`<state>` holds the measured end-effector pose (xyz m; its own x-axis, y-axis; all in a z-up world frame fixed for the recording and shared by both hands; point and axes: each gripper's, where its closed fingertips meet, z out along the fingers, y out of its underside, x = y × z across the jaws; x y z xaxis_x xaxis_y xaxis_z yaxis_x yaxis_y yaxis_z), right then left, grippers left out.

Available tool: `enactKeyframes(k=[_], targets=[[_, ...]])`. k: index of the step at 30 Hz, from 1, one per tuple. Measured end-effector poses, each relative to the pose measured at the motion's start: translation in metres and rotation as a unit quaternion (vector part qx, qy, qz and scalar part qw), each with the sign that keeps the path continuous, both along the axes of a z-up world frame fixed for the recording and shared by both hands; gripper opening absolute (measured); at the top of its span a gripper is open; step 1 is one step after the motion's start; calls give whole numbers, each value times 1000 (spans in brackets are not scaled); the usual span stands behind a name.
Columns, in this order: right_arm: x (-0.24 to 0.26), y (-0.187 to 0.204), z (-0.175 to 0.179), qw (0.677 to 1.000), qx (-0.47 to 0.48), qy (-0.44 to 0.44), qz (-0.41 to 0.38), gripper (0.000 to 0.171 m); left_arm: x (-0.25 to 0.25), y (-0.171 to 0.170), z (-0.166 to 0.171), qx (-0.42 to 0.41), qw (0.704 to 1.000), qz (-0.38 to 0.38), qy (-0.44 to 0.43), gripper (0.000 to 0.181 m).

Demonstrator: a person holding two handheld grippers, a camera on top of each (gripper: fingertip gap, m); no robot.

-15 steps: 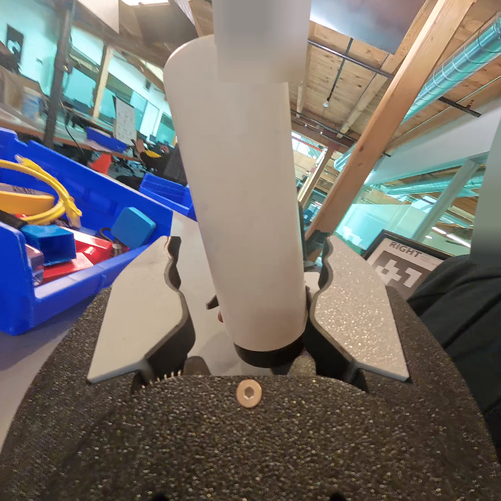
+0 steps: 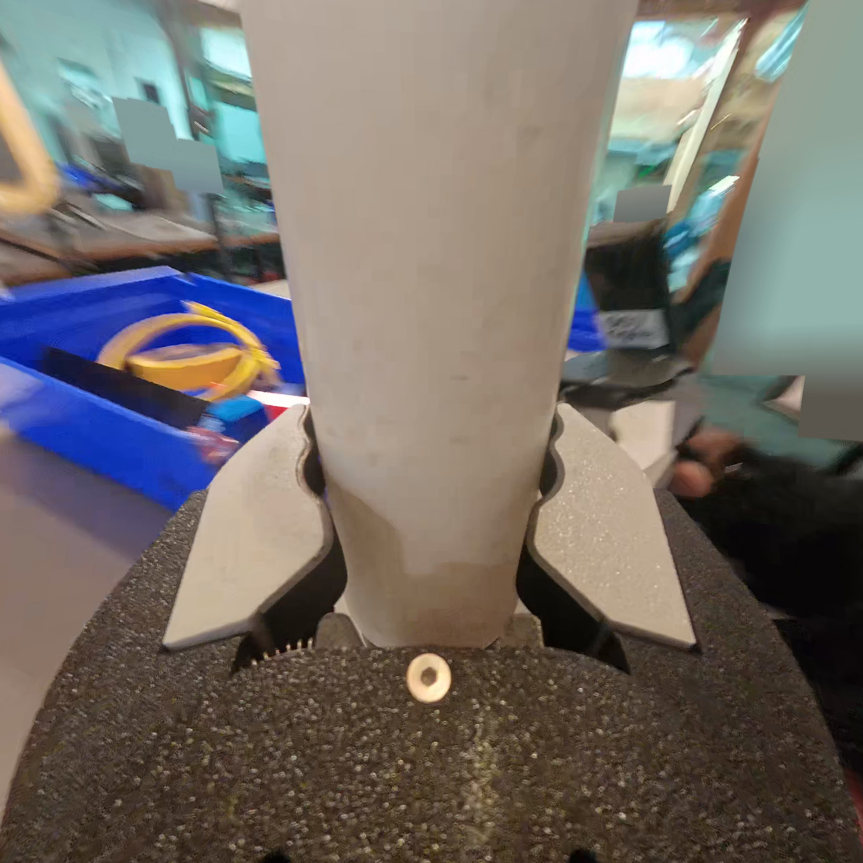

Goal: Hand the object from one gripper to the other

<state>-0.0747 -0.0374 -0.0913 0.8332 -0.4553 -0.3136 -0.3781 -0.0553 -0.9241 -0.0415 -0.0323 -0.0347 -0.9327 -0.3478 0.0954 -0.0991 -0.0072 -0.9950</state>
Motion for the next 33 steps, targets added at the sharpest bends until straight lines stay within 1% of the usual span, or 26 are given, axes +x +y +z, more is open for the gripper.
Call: enactKeyframes(k=[1, 3, 5, 7, 10, 13, 15, 18, 19, 22, 24, 26, 30, 33], targets=[[3, -7, 4, 1000, -9, -15, -11, 91, 7, 7, 3, 29, 998, 37, -48, 93], [8, -17, 15, 998, -26, -46, -34, 97, 21, 20, 6, 88, 981, 105, -135, 92], [10, -21, 30, 995, -37, -77, -45, 102, 32, 30, 4, 146, 953, 158, -211, 93], [10, -20, 47, 992, -47, -111, -49, 107, 36, 33, -1, 190, 925, 180, -275, 92], [5, -15, 69, 985, -67, -154, -33, 110, 33, 29, -11, 233, 892, 174, -346, 92], [2, -9, 79, 978, -103, -179, -10, 112, 28, 24, -22, 273, 865, 159, -389, 92], [1, -4, 75, 973, -138, -187, 3, 112, 27, 22, -27, 294, 849, 156, -410, 92], [3, 2, 60, 962, -196, -189, 8, 109, 20, 17, -33, 310, 836, 134, -433, 92], [4, 4, 55, 960, -208, -188, 10, 106, 18, 15, -35, 313, 831, 128, -442, 92], [5, 6, 46, 955, -224, -193, 11, 105, 21, 18, -39, 326, 823, 131, -447, 93], [5, 7, 45, 956, -216, -198, 10, 105, 21, 18, -40, 319, 826, 125, -447, 93], [6, 7, 44, 953, -215, -213, 6, 105, 22, 18, -43, 310, 840, 122, -428, 91], [11, -1, 48, 931, -237, -277, -28, 104, 26, 31, -46, 269, 894, 133, -333, 92], [14, -11, 58, 904, -250, -341, -58, 104, 21, 42, -44, 193, 953, 131, -193, 102]])
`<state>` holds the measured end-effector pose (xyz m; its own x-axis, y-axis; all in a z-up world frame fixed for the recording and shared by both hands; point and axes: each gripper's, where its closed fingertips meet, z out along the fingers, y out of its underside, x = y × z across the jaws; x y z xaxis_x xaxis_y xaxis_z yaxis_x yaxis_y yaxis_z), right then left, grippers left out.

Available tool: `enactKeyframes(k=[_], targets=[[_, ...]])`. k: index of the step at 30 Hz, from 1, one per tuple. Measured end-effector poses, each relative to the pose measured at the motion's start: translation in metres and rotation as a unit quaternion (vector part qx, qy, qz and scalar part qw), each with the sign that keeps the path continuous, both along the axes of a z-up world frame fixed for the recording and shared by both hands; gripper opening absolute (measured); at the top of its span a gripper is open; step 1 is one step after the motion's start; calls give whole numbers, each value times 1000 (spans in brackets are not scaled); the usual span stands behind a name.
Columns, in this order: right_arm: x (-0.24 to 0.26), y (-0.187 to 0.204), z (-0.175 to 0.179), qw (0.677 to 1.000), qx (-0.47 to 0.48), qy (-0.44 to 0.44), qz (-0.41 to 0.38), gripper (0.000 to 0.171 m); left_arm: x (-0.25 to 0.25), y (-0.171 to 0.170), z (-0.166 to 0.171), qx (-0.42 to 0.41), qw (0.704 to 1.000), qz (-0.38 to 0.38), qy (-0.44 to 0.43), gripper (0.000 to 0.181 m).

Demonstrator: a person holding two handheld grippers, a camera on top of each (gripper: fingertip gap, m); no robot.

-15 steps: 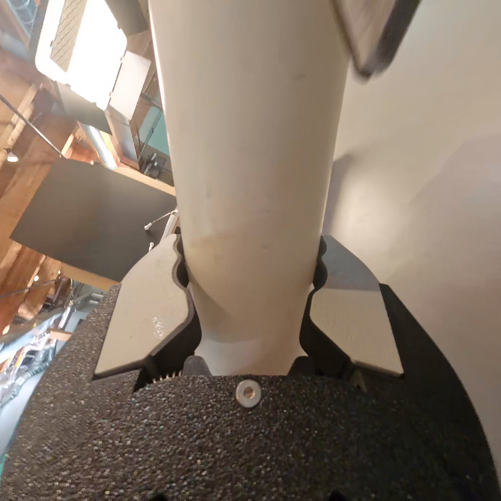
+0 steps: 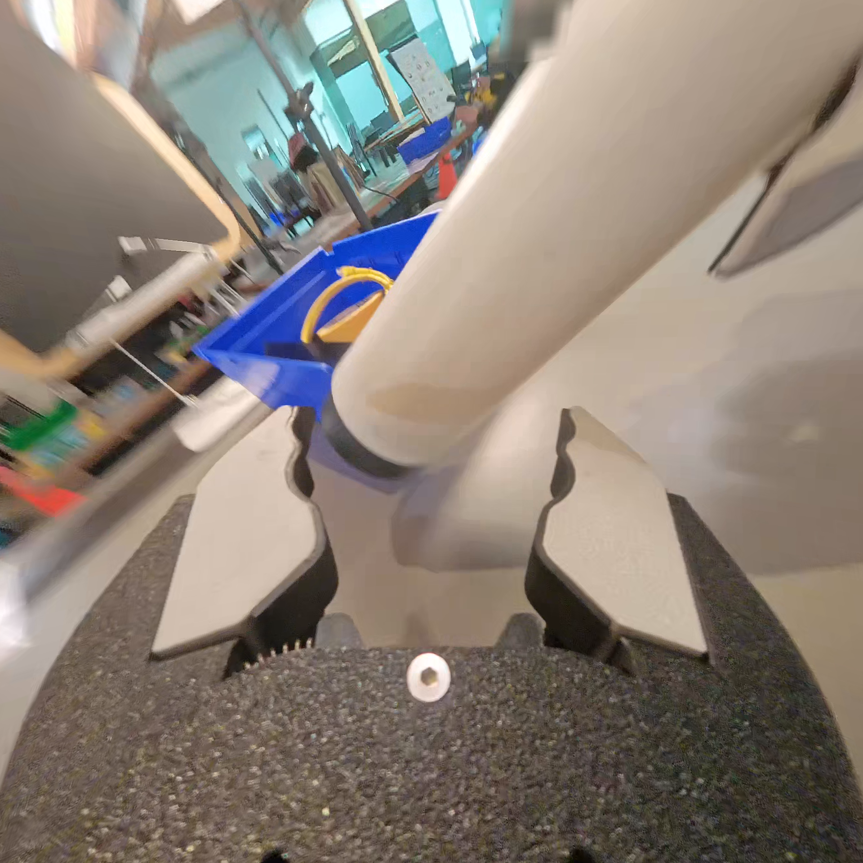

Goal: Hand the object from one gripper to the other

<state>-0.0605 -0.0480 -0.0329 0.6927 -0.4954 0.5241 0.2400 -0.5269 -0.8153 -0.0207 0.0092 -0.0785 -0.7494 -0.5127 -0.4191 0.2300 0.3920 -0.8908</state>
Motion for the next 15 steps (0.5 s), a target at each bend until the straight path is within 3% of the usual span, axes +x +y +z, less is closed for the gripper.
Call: enactKeyframes(k=[2, 4, 8, 10, 11, 13, 15], targets=[[2, -7, 7, 999, -6, -50, -9, 105, -5, 5, 5, -103, 987, -5, 120, 106], [2, -11, 14, 997, 0, -78, -9, 104, -9, 7, 11, -223, 941, -24, 255, 107], [-5, -8, 29, 991, 52, -120, 13, 104, -27, -4, 33, -429, 752, -149, 478, 113], [-13, -1, 35, 986, 92, -131, 36, 104, -25, -8, 41, -497, 663, -184, 529, 119], [-19, 4, 36, 984, 112, -130, 53, 104, -23, -11, 41, -516, 632, -193, 545, 123], [-31, 17, 28, 981, 132, -113, 90, 104, -23, -18, 47, -546, 593, -218, 551, 125], [-34, 27, 14, 983, 128, -93, 96, 104, -24, -19, 57, -571, 566, -242, 543, 113]])
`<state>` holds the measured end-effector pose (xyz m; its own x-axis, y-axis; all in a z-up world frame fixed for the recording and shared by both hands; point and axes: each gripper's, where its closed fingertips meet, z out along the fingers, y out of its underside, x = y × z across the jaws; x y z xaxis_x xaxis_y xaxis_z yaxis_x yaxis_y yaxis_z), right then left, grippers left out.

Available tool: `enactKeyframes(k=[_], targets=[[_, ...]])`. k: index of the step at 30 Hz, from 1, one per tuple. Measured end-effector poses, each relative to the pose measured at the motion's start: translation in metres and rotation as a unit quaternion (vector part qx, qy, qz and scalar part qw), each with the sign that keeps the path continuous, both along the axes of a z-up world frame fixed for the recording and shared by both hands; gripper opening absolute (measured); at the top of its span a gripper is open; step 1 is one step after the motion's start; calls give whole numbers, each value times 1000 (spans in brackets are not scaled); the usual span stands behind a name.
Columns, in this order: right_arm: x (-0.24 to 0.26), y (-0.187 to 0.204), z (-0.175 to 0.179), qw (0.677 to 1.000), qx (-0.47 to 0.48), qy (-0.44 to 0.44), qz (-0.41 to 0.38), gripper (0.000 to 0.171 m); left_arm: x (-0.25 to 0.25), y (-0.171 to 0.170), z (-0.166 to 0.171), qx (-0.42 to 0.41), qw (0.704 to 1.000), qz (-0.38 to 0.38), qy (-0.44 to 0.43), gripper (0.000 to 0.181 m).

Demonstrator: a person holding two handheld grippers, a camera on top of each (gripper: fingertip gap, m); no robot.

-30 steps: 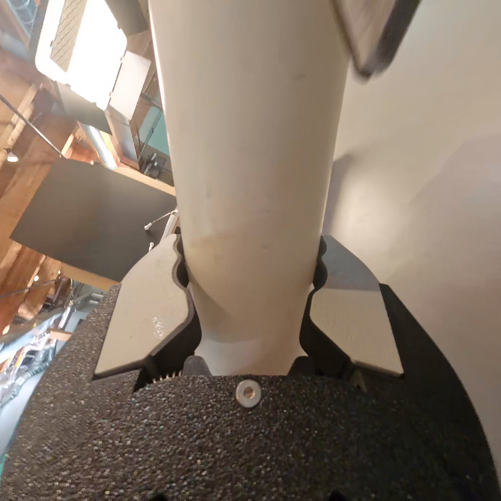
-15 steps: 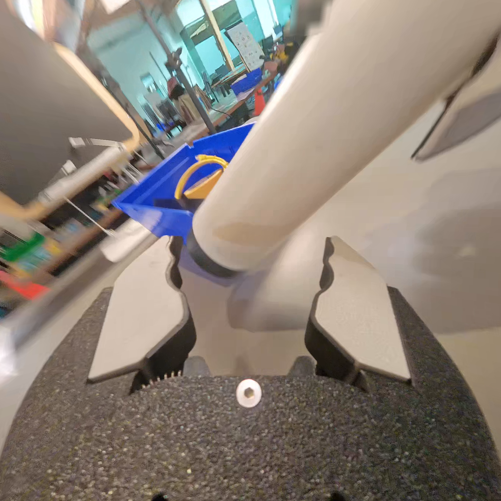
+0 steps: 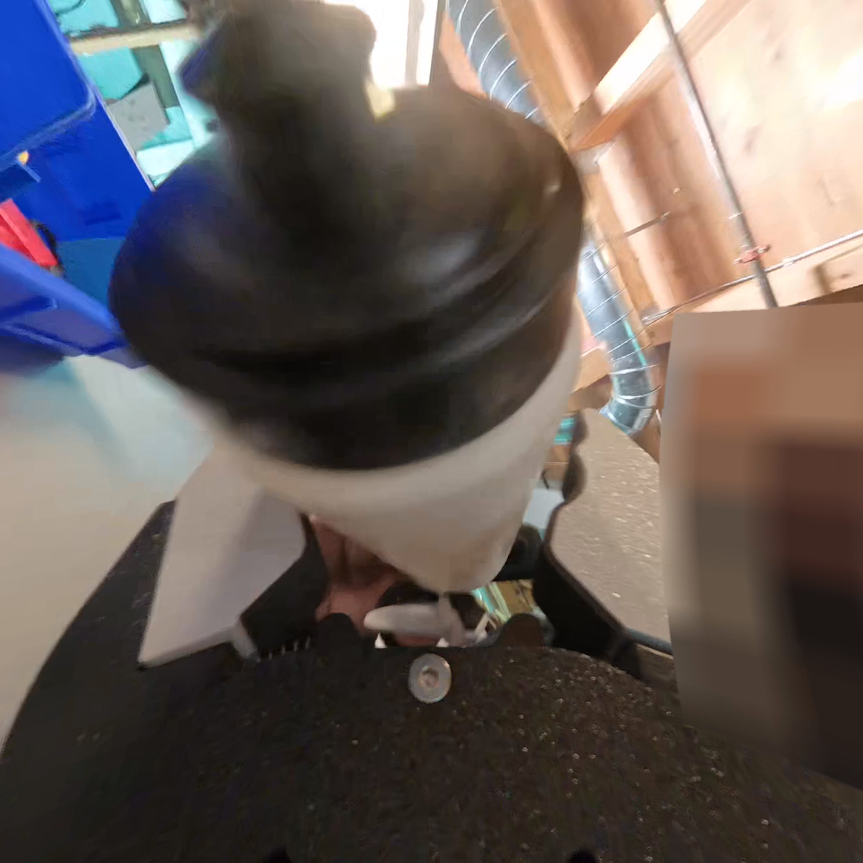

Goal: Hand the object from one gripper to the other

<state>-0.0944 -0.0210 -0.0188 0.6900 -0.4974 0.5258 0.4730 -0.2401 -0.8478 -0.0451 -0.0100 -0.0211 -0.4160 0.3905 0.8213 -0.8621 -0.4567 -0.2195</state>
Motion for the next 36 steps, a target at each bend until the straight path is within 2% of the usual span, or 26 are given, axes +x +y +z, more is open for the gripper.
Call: enactKeyframes(k=[1, 5, 8, 11, 14, 17, 19, 25, 36], targets=[[3, 0, -6, 1000, -4, 3, -15, 104, 3, 3, 2, -10, 1000, 19, -8, 101], [16, -7, -36, 994, -57, 70, -57, 104, 7, 2, 1, 74, 991, 54, -93, 100], [14, -11, -53, 987, -59, 143, -39, 98, 9, 8, 14, 154, 959, 129, -201, 100], [13, -19, -58, 981, -58, 184, -36, 99, 11, 16, 26, 249, 899, 198, -302, 100], [17, -25, -54, 978, -43, 200, -38, 97, 19, 21, 25, 363, 818, 241, -376, 100], [22, -30, -54, 976, -39, 209, -47, 93, 38, 36, 16, 471, 733, 267, -412, 100], [26, -34, -54, 974, -35, 217, -55, 91, 54, 51, 12, 519, 698, 275, -411, 100], [31, -42, -55, 969, -18, 237, -59, 87, 104, 87, 3, 575, 667, 278, -384, 100], [38, -46, -70, 960, -31, 268, -72, 85, 121, 68, -43, 598, 682, 214, -362, 100]])
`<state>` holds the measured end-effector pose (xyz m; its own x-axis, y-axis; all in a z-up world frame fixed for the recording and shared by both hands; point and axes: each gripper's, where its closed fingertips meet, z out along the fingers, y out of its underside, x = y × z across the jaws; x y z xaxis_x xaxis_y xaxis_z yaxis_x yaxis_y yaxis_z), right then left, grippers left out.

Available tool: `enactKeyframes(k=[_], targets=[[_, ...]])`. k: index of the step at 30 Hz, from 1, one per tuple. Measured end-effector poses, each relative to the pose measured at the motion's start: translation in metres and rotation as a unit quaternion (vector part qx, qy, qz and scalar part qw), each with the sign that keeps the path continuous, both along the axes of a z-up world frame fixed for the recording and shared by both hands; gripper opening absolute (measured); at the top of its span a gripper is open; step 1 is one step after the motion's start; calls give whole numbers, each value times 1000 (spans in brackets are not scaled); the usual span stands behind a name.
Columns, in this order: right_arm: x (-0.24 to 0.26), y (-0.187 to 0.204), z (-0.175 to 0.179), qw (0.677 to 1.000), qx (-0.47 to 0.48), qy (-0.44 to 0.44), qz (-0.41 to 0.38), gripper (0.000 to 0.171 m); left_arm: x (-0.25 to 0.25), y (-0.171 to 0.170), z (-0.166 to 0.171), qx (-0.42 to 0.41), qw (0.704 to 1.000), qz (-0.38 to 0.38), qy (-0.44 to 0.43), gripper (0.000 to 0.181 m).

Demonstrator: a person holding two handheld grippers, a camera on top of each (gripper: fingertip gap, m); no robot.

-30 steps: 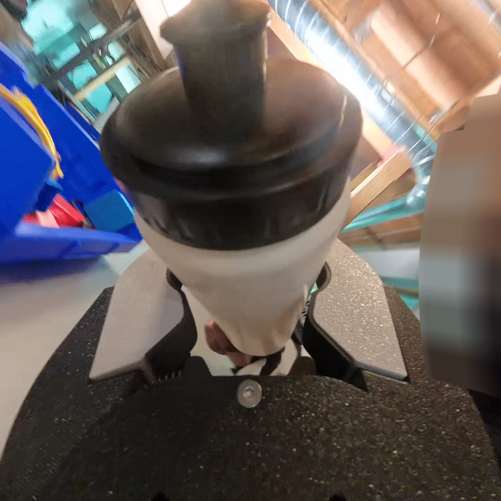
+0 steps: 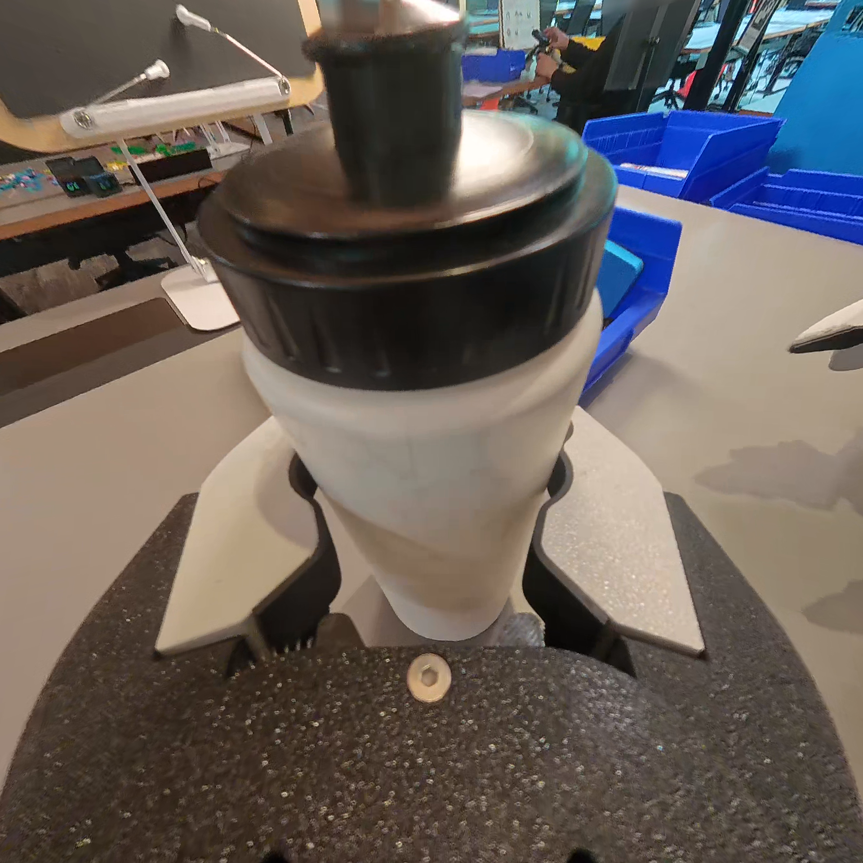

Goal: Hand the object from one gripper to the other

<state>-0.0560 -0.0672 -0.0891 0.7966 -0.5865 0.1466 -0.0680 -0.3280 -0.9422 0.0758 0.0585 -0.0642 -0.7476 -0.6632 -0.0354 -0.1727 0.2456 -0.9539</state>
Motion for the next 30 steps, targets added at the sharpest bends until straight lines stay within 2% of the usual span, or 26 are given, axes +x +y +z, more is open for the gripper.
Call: enactKeyframes(k=[10, 14, 20, 24, 27, 30], targets=[[15, -1, -1, 1000, -15, 14, -1, 87, -4, 0, 2, -10, 1000, -8, -19, 101], [28, -6, 8, 1000, -15, 24, -7, 86, -19, -5, 11, -47, 997, -60, -23, 103], [57, -15, 21, 997, 0, 71, -36, 83, -40, 2, 38, -106, 986, -118, -46, 115], [81, -16, 27, 993, -4, 105, -56, 80, -50, 24, 74, -182, 969, -154, -68, 117], [100, -10, 31, 989, -14, 135, -54, 80, -37, 54, 108, -257, 951, -148, -82, 112], [123, 5, 39, 986, -19, 161, -34, 78, 0, 73, 130, -295, 943, -137, -68, 109]])
